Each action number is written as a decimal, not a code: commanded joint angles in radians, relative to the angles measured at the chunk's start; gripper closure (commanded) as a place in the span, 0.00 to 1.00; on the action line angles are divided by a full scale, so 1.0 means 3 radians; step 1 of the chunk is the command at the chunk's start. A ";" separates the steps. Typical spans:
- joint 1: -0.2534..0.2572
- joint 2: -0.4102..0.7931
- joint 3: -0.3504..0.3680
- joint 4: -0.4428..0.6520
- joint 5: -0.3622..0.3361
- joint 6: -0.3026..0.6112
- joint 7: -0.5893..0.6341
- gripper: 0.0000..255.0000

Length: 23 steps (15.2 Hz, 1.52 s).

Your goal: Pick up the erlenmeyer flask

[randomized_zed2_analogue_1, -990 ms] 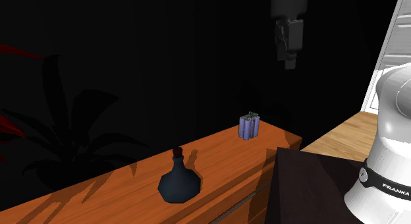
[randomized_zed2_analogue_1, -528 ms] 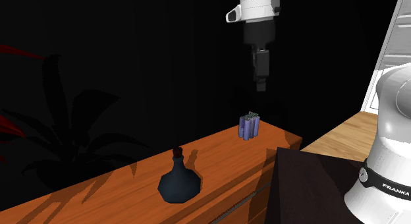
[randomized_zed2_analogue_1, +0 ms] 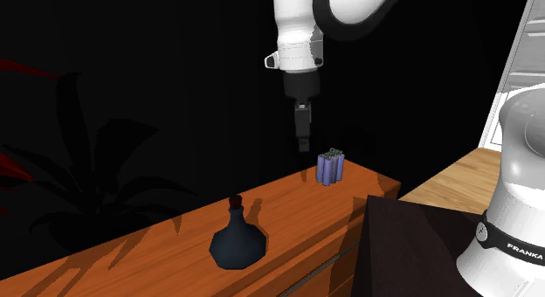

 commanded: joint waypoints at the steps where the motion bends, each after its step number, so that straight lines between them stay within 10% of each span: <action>1: 0.0003 0.0242 0.0010 0.0070 -0.0009 0.0188 0.0029 0.00; 23: 0.0038 0.2670 -0.0003 0.1622 -0.0160 0.1192 0.0163 0.00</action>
